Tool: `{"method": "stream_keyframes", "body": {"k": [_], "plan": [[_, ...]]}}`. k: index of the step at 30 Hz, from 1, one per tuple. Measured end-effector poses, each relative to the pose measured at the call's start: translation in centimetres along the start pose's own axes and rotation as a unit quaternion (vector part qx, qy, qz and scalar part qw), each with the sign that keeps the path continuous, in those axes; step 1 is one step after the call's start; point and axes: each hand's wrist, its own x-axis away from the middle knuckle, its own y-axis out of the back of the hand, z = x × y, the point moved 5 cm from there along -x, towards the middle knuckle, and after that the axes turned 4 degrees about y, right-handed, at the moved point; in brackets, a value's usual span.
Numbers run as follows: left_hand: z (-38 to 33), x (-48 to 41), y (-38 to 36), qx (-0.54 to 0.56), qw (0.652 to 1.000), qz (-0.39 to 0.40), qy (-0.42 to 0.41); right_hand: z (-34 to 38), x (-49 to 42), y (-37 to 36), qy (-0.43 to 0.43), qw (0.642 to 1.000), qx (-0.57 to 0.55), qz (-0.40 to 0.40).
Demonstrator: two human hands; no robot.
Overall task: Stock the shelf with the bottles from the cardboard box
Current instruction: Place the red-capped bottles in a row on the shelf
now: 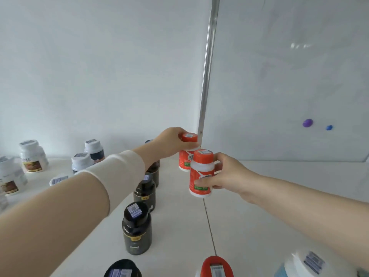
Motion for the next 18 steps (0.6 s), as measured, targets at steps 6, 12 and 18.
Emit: {"method": "stream_keyframes", "body": {"k": [6,12,18], "plan": [[2.5,-5.2,-1.0,-0.095,0.994,0.048,0.010,-1.6,-5.0,-1.3,-0.009,0.996,0.088,-0.008],[3.9,-8.2,-1.8,-0.116,0.991,0.061,0.012,-2.8,-8.2,-2.3,-0.024,0.991,0.133,0.001],[3.8,-9.5,-3.0,-0.121,0.990,0.071,0.005,-3.2,-9.4,-2.9,-0.014,0.991,0.136,0.004]]}}
